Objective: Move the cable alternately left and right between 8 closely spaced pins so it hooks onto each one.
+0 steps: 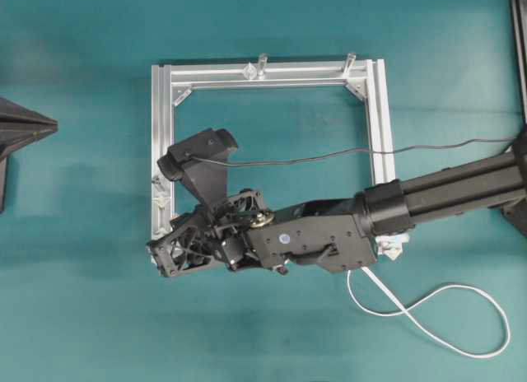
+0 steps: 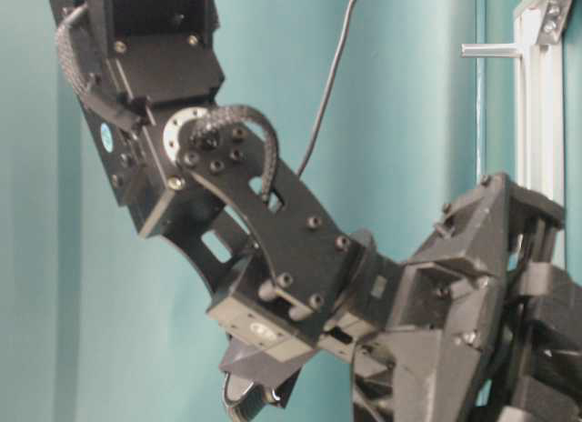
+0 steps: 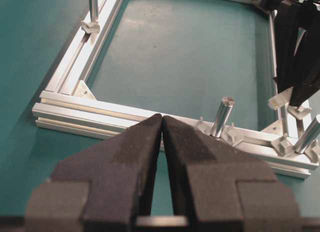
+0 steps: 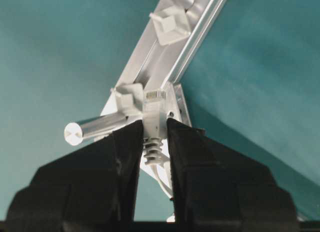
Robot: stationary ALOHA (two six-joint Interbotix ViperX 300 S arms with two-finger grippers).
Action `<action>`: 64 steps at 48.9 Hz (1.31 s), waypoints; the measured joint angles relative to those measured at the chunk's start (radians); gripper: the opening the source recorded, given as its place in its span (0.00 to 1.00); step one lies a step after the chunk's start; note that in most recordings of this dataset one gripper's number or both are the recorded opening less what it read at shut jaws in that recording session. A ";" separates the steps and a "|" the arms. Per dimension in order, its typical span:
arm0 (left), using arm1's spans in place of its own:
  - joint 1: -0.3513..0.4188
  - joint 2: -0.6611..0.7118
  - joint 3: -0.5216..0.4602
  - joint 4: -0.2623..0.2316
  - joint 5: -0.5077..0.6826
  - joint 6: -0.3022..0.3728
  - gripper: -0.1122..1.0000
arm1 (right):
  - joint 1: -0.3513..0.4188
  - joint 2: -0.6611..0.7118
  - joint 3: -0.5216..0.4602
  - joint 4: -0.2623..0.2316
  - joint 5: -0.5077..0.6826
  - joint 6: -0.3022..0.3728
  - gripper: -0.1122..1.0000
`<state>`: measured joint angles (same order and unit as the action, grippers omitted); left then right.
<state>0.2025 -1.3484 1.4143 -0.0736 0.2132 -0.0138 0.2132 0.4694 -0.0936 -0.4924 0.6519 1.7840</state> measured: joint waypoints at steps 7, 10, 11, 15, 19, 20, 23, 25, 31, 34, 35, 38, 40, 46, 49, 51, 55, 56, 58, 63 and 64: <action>-0.002 0.000 0.000 0.000 0.000 0.000 0.22 | 0.008 0.000 0.000 0.000 -0.002 0.000 0.26; 0.000 0.000 0.000 0.002 0.000 0.000 0.22 | 0.011 0.000 0.000 0.003 0.000 0.000 0.26; 0.000 0.000 0.000 0.002 0.000 0.002 0.22 | 0.012 -0.002 0.000 0.005 -0.002 -0.002 0.26; -0.002 0.000 0.000 0.002 0.000 0.002 0.22 | 0.015 0.000 0.000 0.009 -0.012 -0.002 0.26; -0.002 0.000 0.002 0.002 0.000 0.002 0.22 | 0.018 0.003 0.000 0.011 -0.025 -0.002 0.26; -0.002 0.000 0.000 0.002 0.000 0.000 0.22 | 0.018 0.003 0.000 0.011 -0.026 -0.002 0.26; -0.002 0.000 0.000 0.002 0.000 0.000 0.22 | 0.020 0.003 0.000 0.011 -0.029 -0.002 0.26; 0.000 0.000 0.000 0.002 0.000 0.000 0.22 | 0.021 0.003 0.000 0.012 -0.031 0.000 0.26; -0.002 0.000 0.000 0.002 0.000 0.000 0.22 | 0.021 0.003 0.000 0.012 -0.031 0.000 0.26; -0.002 0.002 0.000 0.002 0.000 0.000 0.22 | 0.021 0.003 -0.002 0.012 -0.031 -0.002 0.26; -0.002 0.002 0.000 0.002 0.000 0.000 0.22 | 0.021 0.003 0.000 0.012 -0.032 -0.002 0.26; 0.000 0.000 0.000 0.000 0.000 0.002 0.22 | 0.021 0.003 0.000 0.012 -0.031 -0.002 0.26; -0.002 0.000 0.000 0.000 0.000 0.000 0.22 | 0.021 0.003 0.000 0.012 -0.031 -0.002 0.26; -0.002 0.000 0.002 0.000 0.000 0.002 0.22 | 0.021 0.003 0.000 0.012 -0.031 0.000 0.26; 0.000 0.000 0.000 0.002 0.000 0.000 0.22 | 0.021 0.003 0.000 0.012 -0.031 -0.002 0.26; 0.000 0.000 0.000 0.002 0.000 0.000 0.22 | 0.021 0.003 0.000 0.012 -0.031 0.000 0.26; -0.002 0.000 0.000 0.002 0.000 0.000 0.22 | 0.021 0.003 0.000 0.012 -0.031 0.000 0.26; 0.000 0.000 0.000 0.002 0.000 0.000 0.22 | 0.023 0.003 0.000 0.012 -0.031 -0.002 0.26; -0.002 0.000 0.000 0.000 0.000 0.002 0.22 | 0.023 0.003 0.000 0.012 -0.031 0.000 0.26; -0.002 0.000 0.000 0.000 0.000 0.002 0.22 | 0.021 0.003 0.000 0.012 -0.032 0.000 0.26; 0.000 0.000 0.000 0.002 0.000 0.002 0.22 | 0.021 0.003 0.000 0.012 -0.032 -0.002 0.26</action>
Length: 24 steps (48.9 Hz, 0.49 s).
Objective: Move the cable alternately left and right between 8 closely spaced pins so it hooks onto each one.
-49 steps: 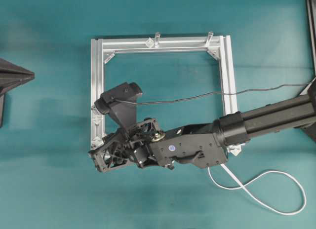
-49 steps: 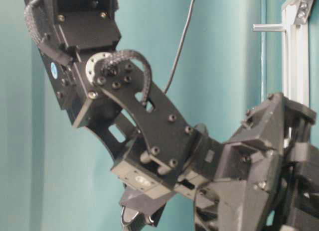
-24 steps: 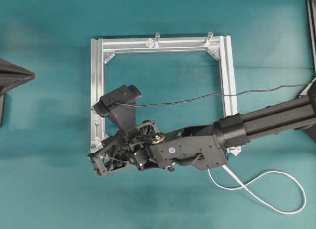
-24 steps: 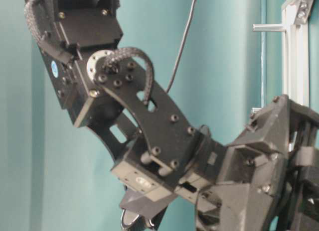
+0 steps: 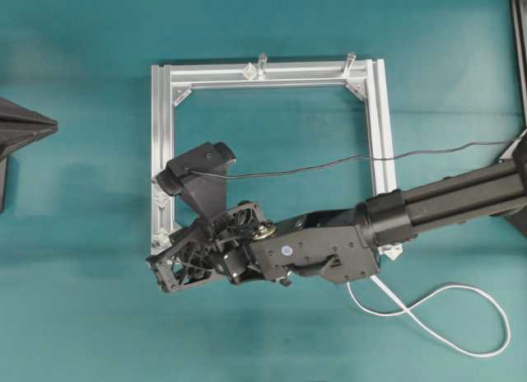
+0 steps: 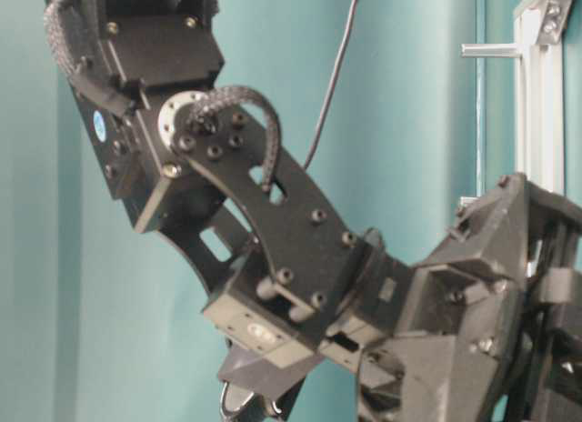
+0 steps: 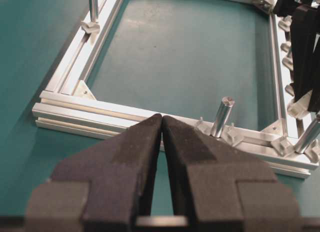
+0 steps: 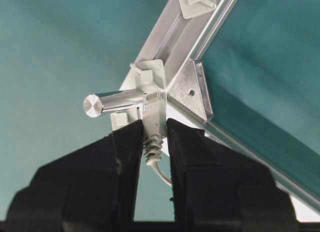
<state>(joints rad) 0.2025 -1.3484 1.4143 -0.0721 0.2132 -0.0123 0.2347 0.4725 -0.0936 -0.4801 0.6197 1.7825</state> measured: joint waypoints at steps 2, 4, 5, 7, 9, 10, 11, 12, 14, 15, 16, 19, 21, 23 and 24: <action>-0.002 0.000 0.000 0.000 0.000 -0.002 0.22 | 0.000 0.000 0.000 0.000 0.000 0.000 0.26; 0.000 0.000 0.002 0.000 0.000 0.000 0.22 | 0.000 0.000 -0.002 0.000 0.000 0.002 0.26; 0.000 0.000 0.000 0.000 0.000 -0.002 0.22 | 0.000 0.000 0.000 0.000 0.000 0.002 0.26; -0.002 0.000 0.000 0.000 0.000 -0.002 0.22 | 0.002 0.000 -0.002 0.000 0.000 0.000 0.26; 0.000 0.000 0.000 0.000 0.000 -0.002 0.22 | 0.000 0.000 0.000 0.000 0.000 0.002 0.26; -0.002 0.000 0.000 0.000 0.000 -0.002 0.22 | 0.000 0.000 0.000 0.000 0.000 0.002 0.26; -0.002 0.000 0.000 0.000 0.000 -0.002 0.22 | 0.000 0.000 0.000 0.000 0.000 0.000 0.26; 0.000 0.000 0.002 0.000 0.000 -0.002 0.22 | 0.002 0.000 0.000 0.000 -0.002 0.002 0.26; 0.000 0.000 0.000 0.000 0.000 -0.002 0.22 | 0.002 0.000 0.000 0.000 -0.005 0.002 0.26; 0.000 0.000 0.000 0.000 0.000 -0.002 0.22 | 0.003 0.000 0.000 0.000 -0.006 0.002 0.26; -0.002 0.000 0.000 0.000 0.000 -0.002 0.22 | 0.003 0.000 0.000 0.000 -0.009 0.000 0.26; -0.002 0.000 0.000 0.000 0.000 0.000 0.22 | 0.008 0.000 0.000 0.000 -0.011 0.002 0.26; -0.002 0.000 0.000 0.000 0.000 0.000 0.22 | 0.009 0.000 -0.003 0.000 -0.011 0.002 0.26; 0.000 0.000 0.000 0.000 0.000 -0.002 0.22 | 0.011 0.000 -0.003 0.000 -0.012 0.002 0.26; -0.002 0.000 0.000 0.000 0.000 -0.002 0.22 | 0.012 0.000 -0.005 0.000 -0.012 0.002 0.26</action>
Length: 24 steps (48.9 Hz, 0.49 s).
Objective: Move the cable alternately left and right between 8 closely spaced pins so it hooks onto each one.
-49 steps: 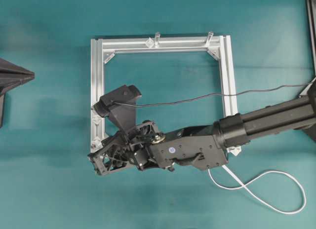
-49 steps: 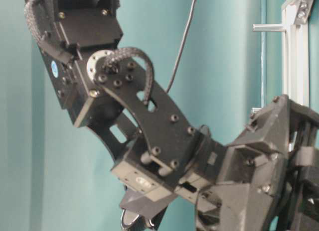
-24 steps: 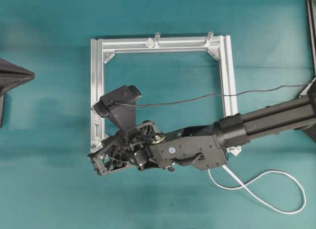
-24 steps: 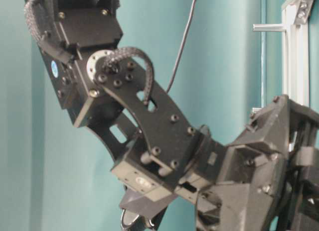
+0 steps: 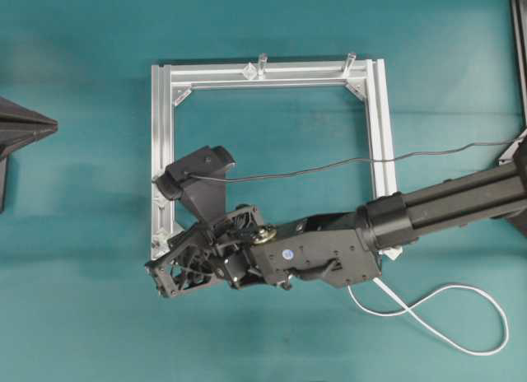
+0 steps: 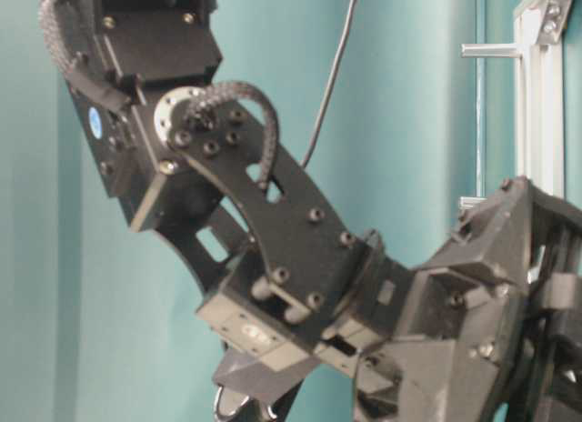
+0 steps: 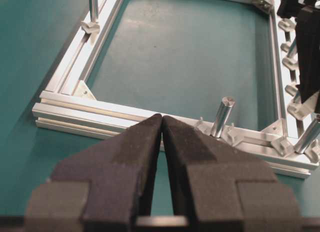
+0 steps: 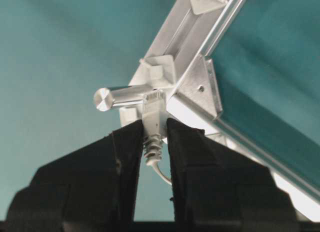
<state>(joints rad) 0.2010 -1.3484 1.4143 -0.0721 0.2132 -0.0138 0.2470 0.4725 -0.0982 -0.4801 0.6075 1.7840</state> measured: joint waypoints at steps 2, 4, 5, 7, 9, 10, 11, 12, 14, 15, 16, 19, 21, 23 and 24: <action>0.000 0.000 0.000 0.000 0.000 0.000 0.22 | 0.003 0.000 -0.002 0.000 0.000 -0.002 0.26; 0.002 0.000 0.000 0.000 0.000 0.000 0.22 | 0.006 0.000 -0.003 0.000 -0.002 0.000 0.26; 0.002 0.000 0.000 -0.002 0.000 0.000 0.22 | 0.009 0.000 -0.003 0.002 0.000 -0.002 0.26; 0.000 0.000 0.000 0.000 0.000 0.000 0.22 | 0.012 0.000 -0.003 0.005 0.000 -0.002 0.26; 0.000 0.000 0.000 -0.002 0.000 0.000 0.22 | 0.017 0.000 -0.005 0.008 0.000 0.000 0.26; 0.002 0.000 0.000 0.000 0.000 0.000 0.22 | 0.020 0.000 -0.005 0.009 0.000 0.000 0.26; 0.000 0.000 0.000 0.000 0.000 0.000 0.22 | 0.021 0.000 -0.005 0.011 0.000 -0.002 0.26; 0.002 0.000 0.000 0.000 0.000 0.000 0.22 | 0.023 0.000 -0.006 0.014 0.000 0.000 0.26; 0.000 0.000 0.000 0.000 0.000 0.000 0.22 | 0.028 0.000 -0.006 0.017 0.000 0.000 0.26; 0.000 0.000 0.000 0.000 0.000 0.000 0.22 | 0.031 0.000 -0.005 0.018 0.000 0.000 0.26; 0.000 0.000 0.000 0.000 0.000 0.002 0.22 | 0.032 0.000 -0.005 0.020 0.000 0.000 0.26; 0.000 0.000 0.000 -0.002 0.000 0.000 0.22 | 0.037 0.000 -0.005 0.023 0.000 0.000 0.26; 0.002 0.000 0.002 -0.002 0.000 0.000 0.22 | 0.040 0.000 -0.005 0.025 0.000 0.000 0.26; 0.000 0.000 0.000 0.000 0.000 0.000 0.22 | 0.043 0.000 -0.005 0.025 0.000 0.000 0.26; 0.002 0.000 0.000 0.000 0.000 0.002 0.22 | 0.043 0.000 -0.005 0.025 0.000 0.000 0.26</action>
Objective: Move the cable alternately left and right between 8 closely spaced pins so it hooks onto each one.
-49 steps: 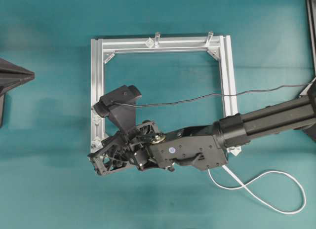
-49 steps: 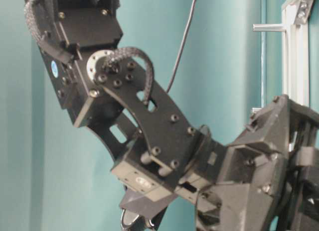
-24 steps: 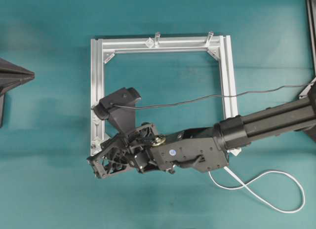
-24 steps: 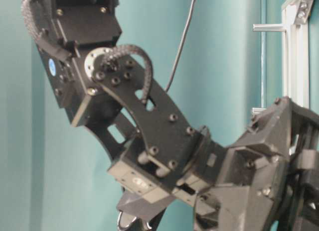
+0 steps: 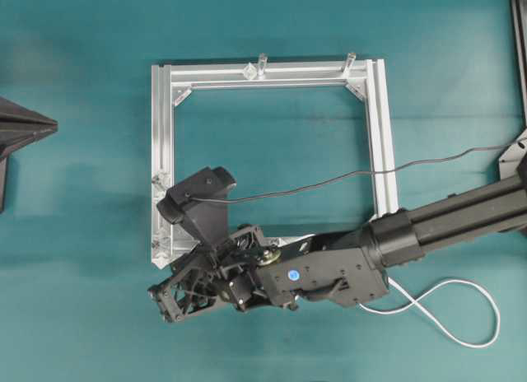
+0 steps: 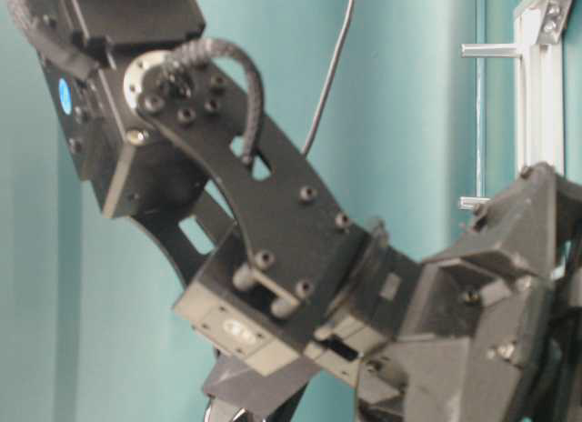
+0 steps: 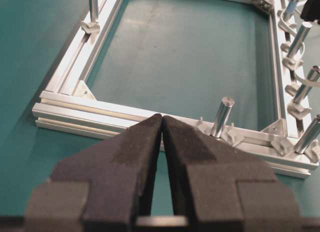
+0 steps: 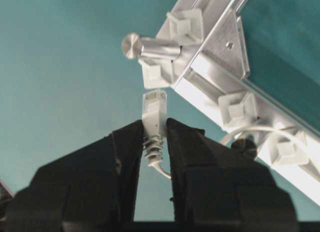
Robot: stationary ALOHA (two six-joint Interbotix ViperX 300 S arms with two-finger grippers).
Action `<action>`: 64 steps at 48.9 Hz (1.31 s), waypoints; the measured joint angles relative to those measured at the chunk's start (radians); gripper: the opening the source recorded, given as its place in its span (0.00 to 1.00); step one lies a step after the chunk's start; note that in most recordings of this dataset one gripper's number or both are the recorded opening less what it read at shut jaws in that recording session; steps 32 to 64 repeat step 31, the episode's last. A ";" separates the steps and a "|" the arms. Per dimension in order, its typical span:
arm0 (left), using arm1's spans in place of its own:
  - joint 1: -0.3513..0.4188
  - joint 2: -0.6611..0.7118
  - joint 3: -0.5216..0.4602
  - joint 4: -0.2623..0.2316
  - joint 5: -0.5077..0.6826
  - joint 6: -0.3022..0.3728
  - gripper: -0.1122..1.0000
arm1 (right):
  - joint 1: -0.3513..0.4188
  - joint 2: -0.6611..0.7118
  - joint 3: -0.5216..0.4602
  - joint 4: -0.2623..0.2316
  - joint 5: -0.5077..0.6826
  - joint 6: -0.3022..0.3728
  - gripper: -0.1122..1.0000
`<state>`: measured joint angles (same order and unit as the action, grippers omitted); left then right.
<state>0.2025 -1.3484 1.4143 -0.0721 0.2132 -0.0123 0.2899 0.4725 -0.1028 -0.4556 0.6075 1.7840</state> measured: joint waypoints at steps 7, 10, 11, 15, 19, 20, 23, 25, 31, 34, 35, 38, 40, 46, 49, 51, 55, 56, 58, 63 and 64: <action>-0.002 0.000 0.000 -0.002 0.000 -0.002 0.22 | 0.006 0.000 -0.002 0.002 0.000 0.000 0.26; -0.002 0.000 0.000 0.000 0.000 -0.002 0.22 | 0.008 0.000 -0.003 0.002 0.000 0.000 0.26; 0.000 0.000 0.000 -0.002 0.000 -0.002 0.22 | 0.008 0.000 -0.003 0.002 0.000 0.000 0.26; 0.000 0.000 0.000 0.000 0.000 0.000 0.22 | 0.009 0.000 -0.003 0.002 -0.002 0.000 0.26; 0.000 0.000 0.000 0.000 0.000 -0.002 0.22 | 0.009 0.000 -0.005 0.002 -0.005 0.000 0.26; -0.002 0.000 0.000 -0.002 0.000 -0.002 0.22 | 0.009 0.002 -0.005 0.002 -0.008 0.000 0.26; -0.002 0.000 0.000 -0.002 0.000 -0.002 0.22 | 0.011 0.009 -0.009 0.002 -0.017 -0.002 0.26; 0.000 0.000 0.000 0.000 0.000 -0.002 0.22 | 0.011 0.015 -0.017 0.003 -0.023 -0.005 0.26; -0.002 0.000 0.000 0.000 0.000 0.000 0.22 | 0.011 0.035 -0.044 0.003 -0.025 -0.023 0.26; -0.002 0.000 0.000 0.000 0.000 0.000 0.22 | 0.011 0.035 -0.044 0.003 -0.025 -0.023 0.26; -0.002 0.000 0.000 0.000 0.000 0.000 0.22 | 0.011 0.035 -0.044 0.003 -0.025 -0.023 0.26; -0.002 0.000 0.000 0.000 0.000 0.000 0.22 | 0.011 0.035 -0.044 0.003 -0.025 -0.023 0.26; -0.002 0.000 0.000 0.000 0.000 0.000 0.22 | 0.011 0.035 -0.044 0.003 -0.025 -0.023 0.26; -0.002 0.000 0.000 0.000 0.000 0.000 0.22 | 0.011 0.035 -0.044 0.003 -0.025 -0.023 0.26; -0.002 0.000 0.000 0.000 0.000 0.000 0.22 | 0.011 0.035 -0.044 0.003 -0.025 -0.023 0.26; -0.002 0.000 0.000 0.000 0.000 0.000 0.22 | 0.011 0.035 -0.044 0.003 -0.025 -0.023 0.26; -0.002 0.000 0.000 0.000 0.000 0.000 0.22 | 0.011 0.035 -0.044 0.003 -0.025 -0.023 0.26; -0.002 0.000 0.000 0.000 0.000 0.000 0.22 | 0.011 0.035 -0.044 0.003 -0.025 -0.023 0.26; -0.002 0.000 0.000 0.000 0.000 0.000 0.22 | 0.011 0.035 -0.044 0.003 -0.025 -0.023 0.26; -0.002 0.000 0.000 0.000 0.000 0.000 0.22 | 0.011 0.035 -0.044 0.003 -0.025 -0.023 0.26; -0.002 0.000 0.000 0.000 0.000 0.000 0.22 | 0.011 0.035 -0.044 0.003 -0.025 -0.023 0.26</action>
